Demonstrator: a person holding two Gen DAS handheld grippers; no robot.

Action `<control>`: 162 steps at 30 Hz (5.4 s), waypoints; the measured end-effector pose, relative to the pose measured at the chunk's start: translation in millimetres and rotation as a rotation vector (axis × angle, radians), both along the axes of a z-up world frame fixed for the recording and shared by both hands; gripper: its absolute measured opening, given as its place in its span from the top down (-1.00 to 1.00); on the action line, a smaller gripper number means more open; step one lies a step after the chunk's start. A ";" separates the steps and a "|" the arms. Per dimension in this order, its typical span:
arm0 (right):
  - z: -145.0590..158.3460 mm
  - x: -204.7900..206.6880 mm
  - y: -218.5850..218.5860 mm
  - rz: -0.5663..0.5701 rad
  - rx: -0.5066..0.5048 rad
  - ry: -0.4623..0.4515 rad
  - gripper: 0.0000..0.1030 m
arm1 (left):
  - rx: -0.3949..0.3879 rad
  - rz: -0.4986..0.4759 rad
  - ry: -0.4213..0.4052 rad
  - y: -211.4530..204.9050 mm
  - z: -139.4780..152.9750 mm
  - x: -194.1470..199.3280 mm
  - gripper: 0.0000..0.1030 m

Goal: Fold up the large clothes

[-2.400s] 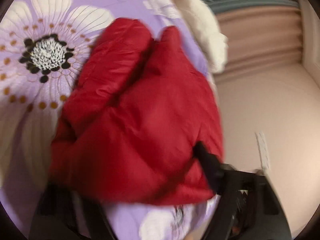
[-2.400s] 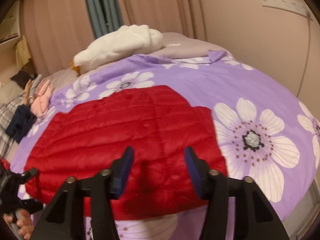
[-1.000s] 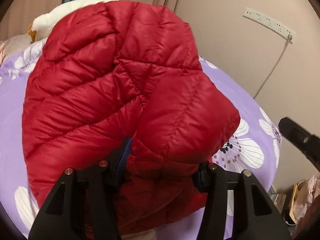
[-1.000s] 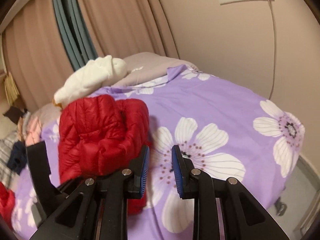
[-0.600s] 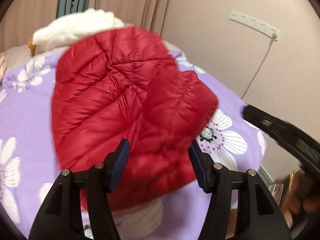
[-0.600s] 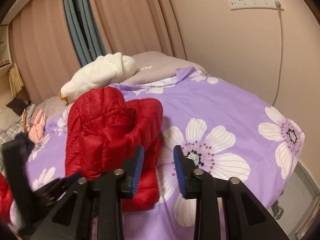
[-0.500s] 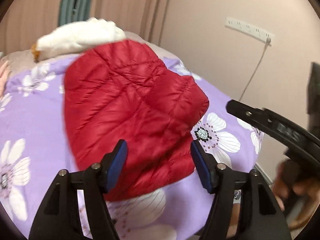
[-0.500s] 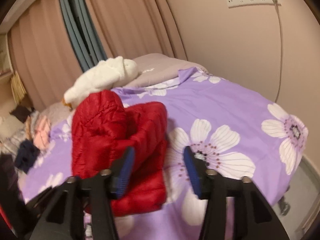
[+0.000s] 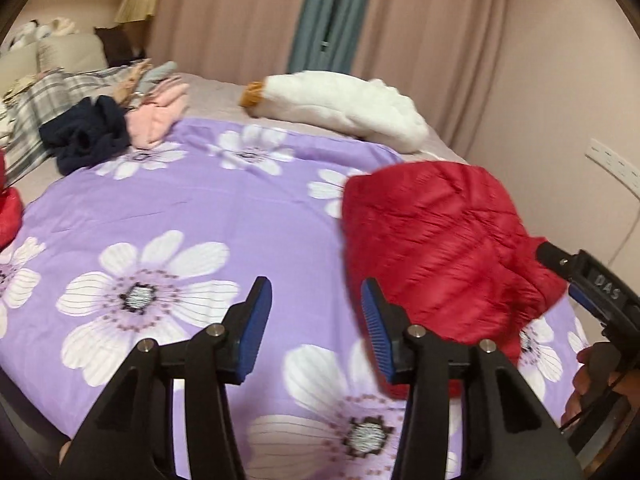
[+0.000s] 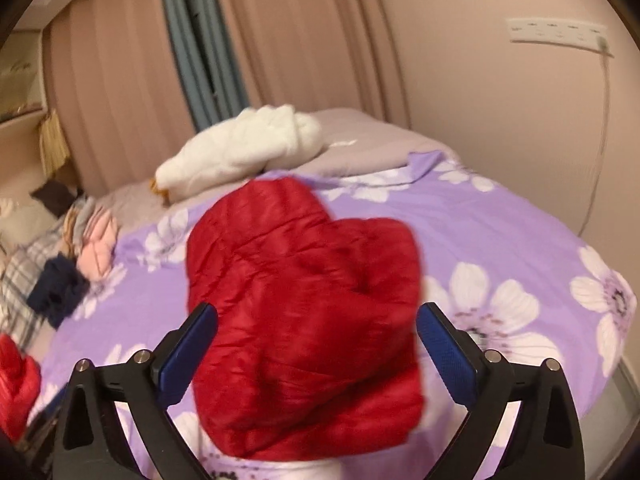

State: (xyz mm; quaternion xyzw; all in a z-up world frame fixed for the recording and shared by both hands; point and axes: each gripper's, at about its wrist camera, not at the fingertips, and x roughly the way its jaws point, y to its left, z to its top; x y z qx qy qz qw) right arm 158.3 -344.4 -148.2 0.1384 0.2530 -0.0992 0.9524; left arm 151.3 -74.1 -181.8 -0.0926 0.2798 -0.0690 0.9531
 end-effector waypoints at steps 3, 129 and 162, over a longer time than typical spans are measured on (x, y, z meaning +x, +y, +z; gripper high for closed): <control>-13.2 20.3 12.8 -0.037 -0.068 0.049 -0.92 | 0.009 0.052 0.015 14.1 -0.2 4.4 0.14; -108.0 96.2 -42.0 0.318 0.577 -0.086 0.15 | -0.394 -0.577 0.215 -168.4 4.5 129.6 -0.30; 67.7 52.0 96.5 0.656 0.314 -0.333 0.15 | -0.422 -0.462 -0.177 21.6 161.8 -58.1 -0.32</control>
